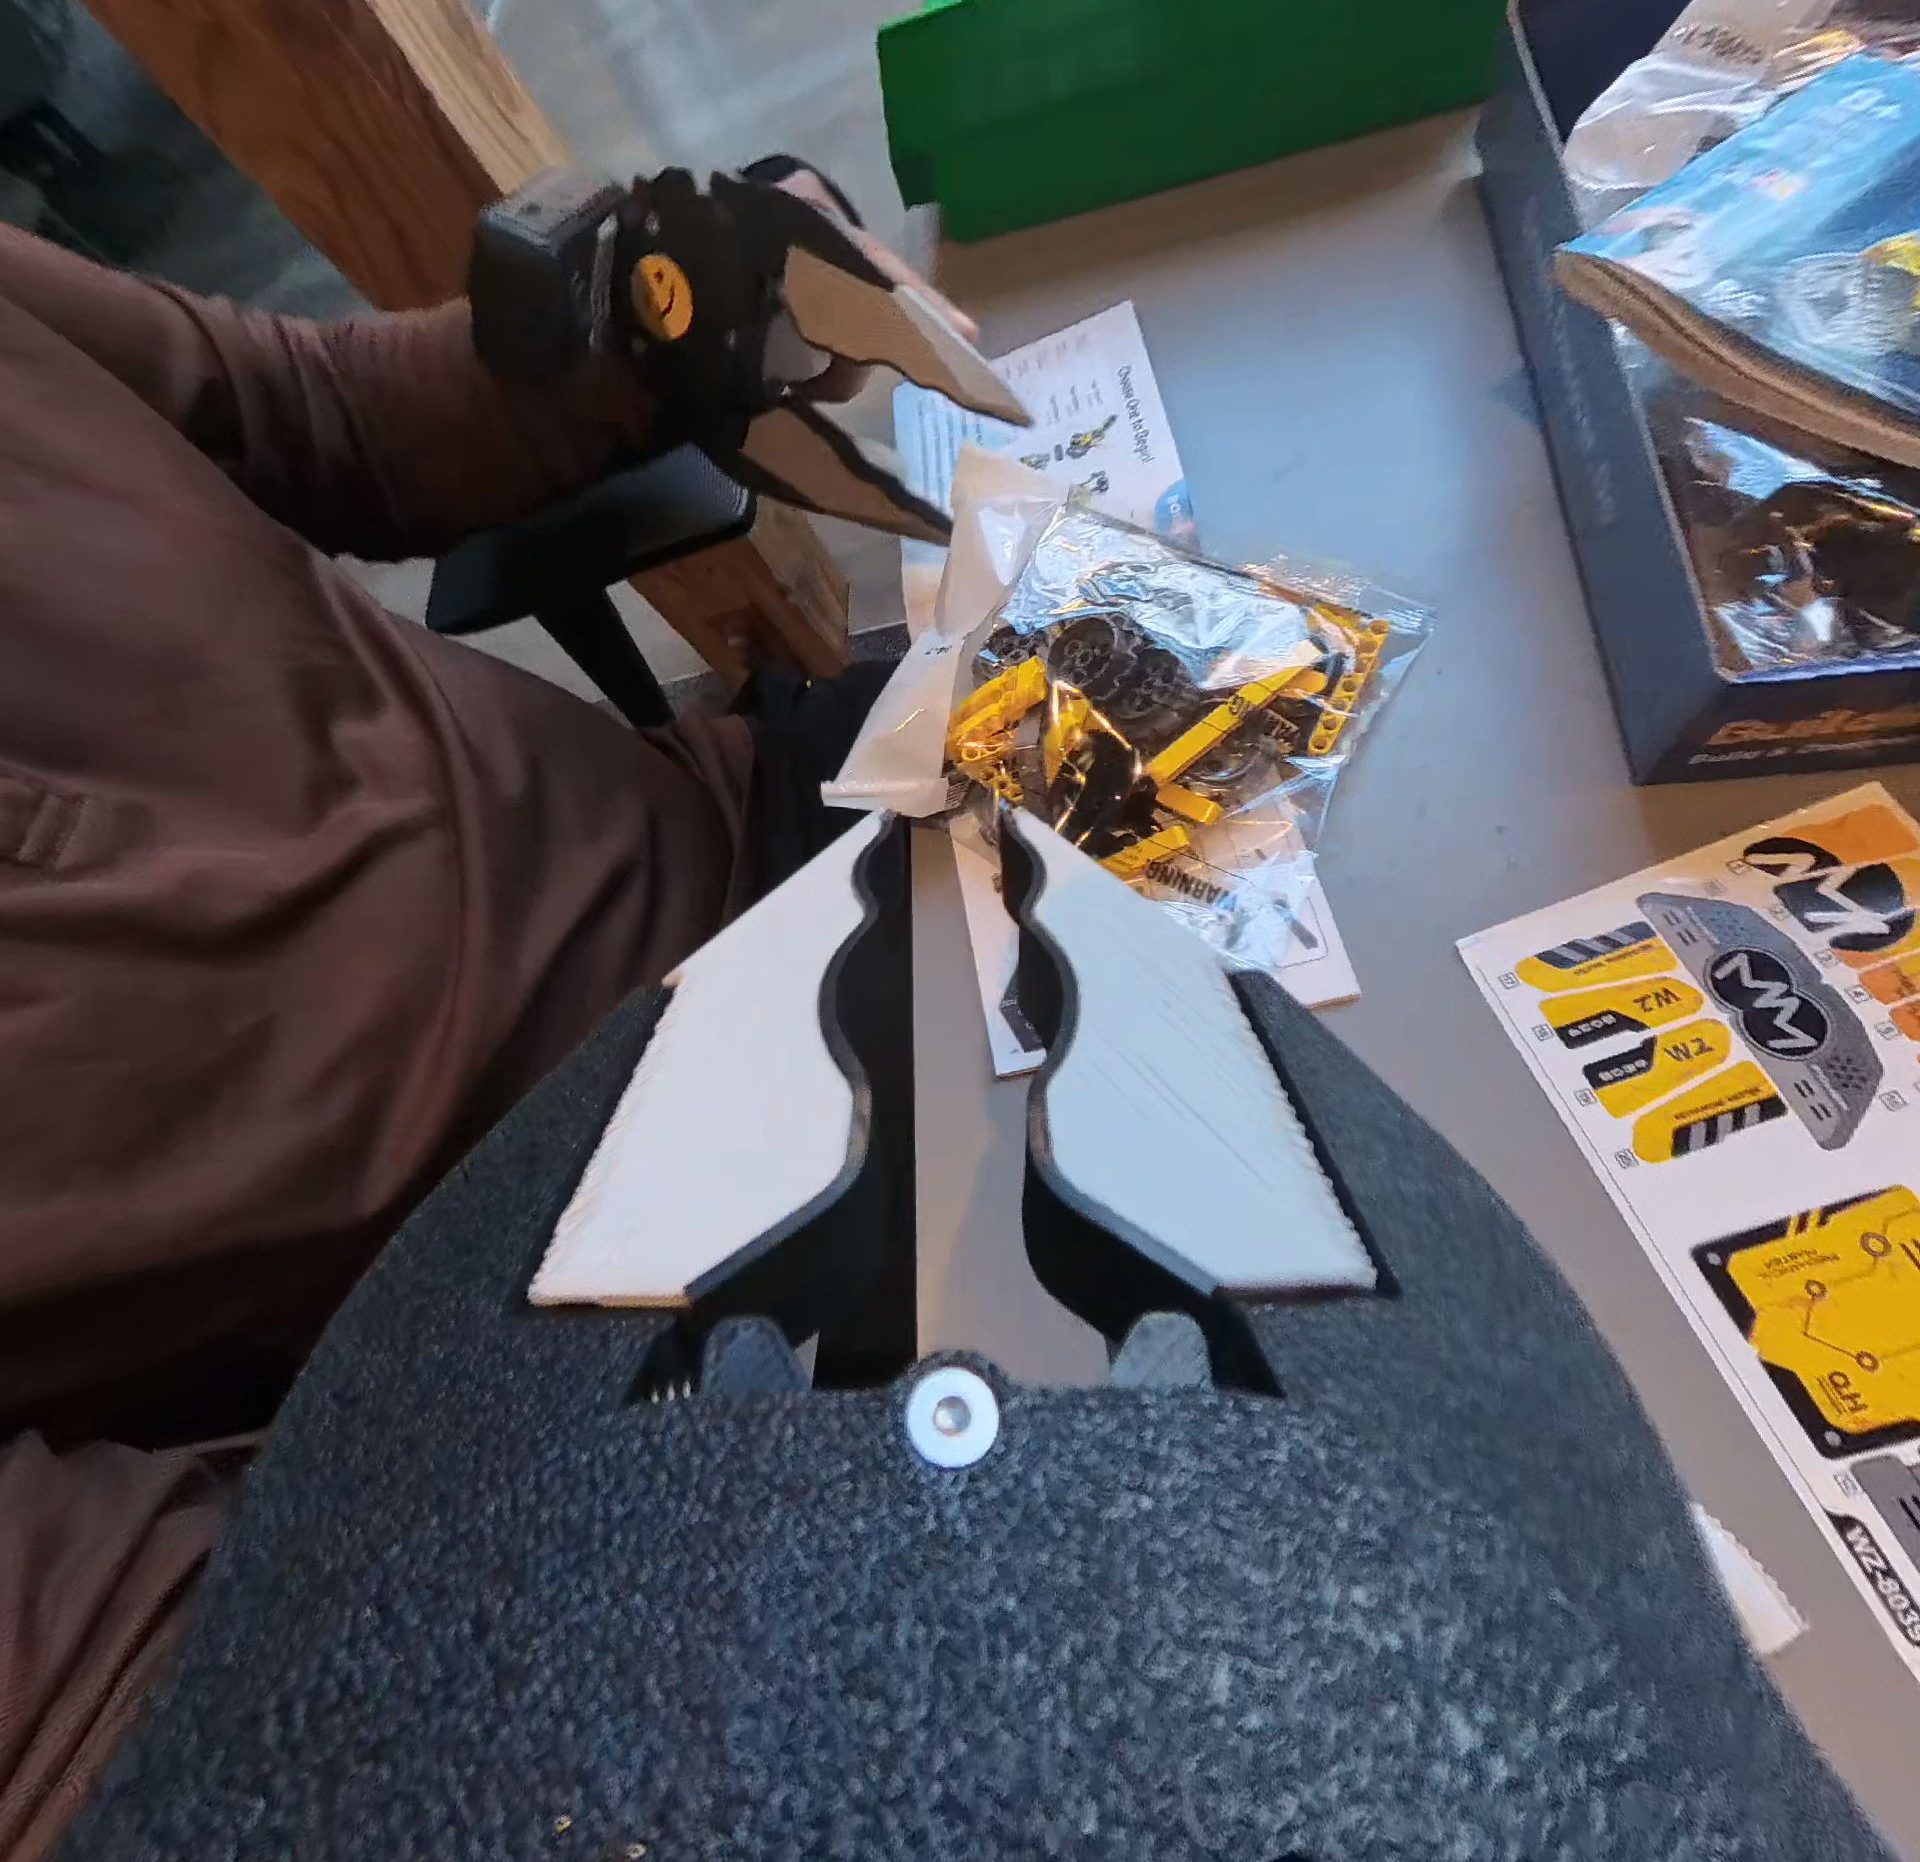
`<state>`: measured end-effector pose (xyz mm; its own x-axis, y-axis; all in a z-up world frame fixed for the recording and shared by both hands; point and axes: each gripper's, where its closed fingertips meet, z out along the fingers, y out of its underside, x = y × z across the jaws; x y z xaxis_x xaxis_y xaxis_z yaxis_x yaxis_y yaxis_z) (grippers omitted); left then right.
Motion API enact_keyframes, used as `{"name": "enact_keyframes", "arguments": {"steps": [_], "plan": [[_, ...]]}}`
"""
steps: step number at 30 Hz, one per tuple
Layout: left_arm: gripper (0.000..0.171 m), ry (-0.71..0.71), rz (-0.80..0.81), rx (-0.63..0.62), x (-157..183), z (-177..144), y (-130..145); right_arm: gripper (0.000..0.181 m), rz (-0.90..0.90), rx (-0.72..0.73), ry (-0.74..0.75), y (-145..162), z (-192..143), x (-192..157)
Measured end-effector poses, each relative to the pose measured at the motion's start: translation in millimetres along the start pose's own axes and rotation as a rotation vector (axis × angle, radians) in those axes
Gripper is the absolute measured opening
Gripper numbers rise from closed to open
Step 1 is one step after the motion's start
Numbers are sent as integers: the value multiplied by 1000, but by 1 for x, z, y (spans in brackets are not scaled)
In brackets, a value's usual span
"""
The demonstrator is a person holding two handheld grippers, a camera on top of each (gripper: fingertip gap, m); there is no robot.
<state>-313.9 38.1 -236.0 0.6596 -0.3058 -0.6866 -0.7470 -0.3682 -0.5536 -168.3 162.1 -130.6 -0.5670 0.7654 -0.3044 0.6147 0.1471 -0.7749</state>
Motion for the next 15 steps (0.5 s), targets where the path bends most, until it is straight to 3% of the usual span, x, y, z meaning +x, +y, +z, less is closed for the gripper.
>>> {"name": "enact_keyframes", "arguments": {"steps": [3,9,15], "plan": [[12,81,-5,-7,12,6,-4,18,-23,-54,-8,5,10,-6],[10,156,-38,108,50,-2,-56,18,0,-170,22,29,23,-1],[12,169,-150,206,93,9,-114,18,87,-192,64,42,29,13]]}}
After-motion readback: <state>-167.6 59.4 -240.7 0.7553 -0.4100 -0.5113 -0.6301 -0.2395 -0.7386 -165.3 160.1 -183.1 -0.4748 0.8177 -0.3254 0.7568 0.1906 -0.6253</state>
